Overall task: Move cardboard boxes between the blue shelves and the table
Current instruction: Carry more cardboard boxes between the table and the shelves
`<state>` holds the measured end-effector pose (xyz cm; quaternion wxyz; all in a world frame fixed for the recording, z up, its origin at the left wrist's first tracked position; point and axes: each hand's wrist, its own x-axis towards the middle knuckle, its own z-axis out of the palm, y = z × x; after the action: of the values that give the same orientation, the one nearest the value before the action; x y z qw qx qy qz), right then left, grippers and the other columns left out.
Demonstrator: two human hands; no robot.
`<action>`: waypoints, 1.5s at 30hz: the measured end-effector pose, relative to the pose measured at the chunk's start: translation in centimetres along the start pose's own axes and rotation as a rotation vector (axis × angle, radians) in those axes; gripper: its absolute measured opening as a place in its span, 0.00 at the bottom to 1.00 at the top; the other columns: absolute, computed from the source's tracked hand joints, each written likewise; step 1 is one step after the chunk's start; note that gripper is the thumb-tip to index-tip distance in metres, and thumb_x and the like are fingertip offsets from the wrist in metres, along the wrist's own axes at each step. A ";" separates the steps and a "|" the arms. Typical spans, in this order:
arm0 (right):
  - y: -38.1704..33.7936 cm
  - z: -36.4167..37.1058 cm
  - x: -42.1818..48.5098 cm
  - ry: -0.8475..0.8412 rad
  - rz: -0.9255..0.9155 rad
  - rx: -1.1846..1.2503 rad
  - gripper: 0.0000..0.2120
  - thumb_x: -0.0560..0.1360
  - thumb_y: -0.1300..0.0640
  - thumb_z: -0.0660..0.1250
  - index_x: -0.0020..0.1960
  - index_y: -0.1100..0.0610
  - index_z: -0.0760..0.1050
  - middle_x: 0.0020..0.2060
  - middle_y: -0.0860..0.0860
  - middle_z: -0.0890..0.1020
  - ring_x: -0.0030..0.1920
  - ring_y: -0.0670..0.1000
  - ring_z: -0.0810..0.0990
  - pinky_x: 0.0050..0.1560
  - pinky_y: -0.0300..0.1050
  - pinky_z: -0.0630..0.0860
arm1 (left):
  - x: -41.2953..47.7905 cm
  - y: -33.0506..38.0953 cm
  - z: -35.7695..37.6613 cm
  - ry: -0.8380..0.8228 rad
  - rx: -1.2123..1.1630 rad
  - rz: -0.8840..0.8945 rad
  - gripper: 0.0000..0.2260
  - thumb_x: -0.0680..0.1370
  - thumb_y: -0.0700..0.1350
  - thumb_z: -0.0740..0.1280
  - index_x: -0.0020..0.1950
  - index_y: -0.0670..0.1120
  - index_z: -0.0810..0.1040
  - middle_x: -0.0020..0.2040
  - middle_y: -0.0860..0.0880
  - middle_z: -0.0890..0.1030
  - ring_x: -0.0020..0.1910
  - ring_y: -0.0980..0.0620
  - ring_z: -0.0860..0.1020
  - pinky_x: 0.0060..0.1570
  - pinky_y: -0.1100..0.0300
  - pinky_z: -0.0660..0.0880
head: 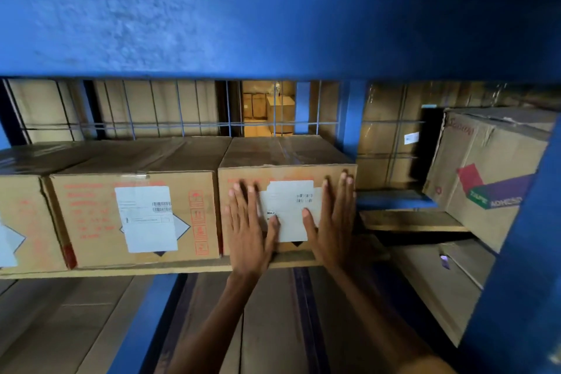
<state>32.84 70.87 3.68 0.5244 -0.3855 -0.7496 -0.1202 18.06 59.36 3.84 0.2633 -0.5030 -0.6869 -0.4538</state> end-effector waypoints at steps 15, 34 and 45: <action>-0.7 4.0 1.1 0.024 -0.077 -0.174 0.40 0.80 0.43 0.56 0.86 0.52 0.43 0.84 0.63 0.50 0.84 0.65 0.47 0.80 0.67 0.52 | 1.8 -2.8 5.2 0.085 0.245 0.109 0.33 0.84 0.53 0.53 0.85 0.45 0.45 0.85 0.41 0.47 0.84 0.41 0.46 0.81 0.47 0.39; -4.7 -12.3 -7.7 -0.375 0.174 0.171 0.24 0.86 0.53 0.62 0.79 0.62 0.68 0.80 0.60 0.64 0.82 0.59 0.60 0.80 0.60 0.61 | -6.5 3.0 -7.1 -0.490 -0.281 0.046 0.25 0.85 0.47 0.61 0.83 0.49 0.60 0.84 0.46 0.54 0.83 0.46 0.47 0.81 0.40 0.52; -8.3 -26.9 -16.3 -0.376 0.584 -0.161 0.25 0.87 0.48 0.57 0.81 0.55 0.65 0.83 0.55 0.59 0.84 0.54 0.51 0.81 0.55 0.58 | -11.6 10.9 -10.6 -0.780 -0.549 0.290 0.26 0.84 0.46 0.64 0.81 0.44 0.63 0.83 0.43 0.56 0.83 0.47 0.50 0.81 0.54 0.46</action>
<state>48.14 42.19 2.56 0.3574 -0.6391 -0.6792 0.0491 31.29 45.61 2.97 -0.0952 -0.7765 -0.5121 -0.3546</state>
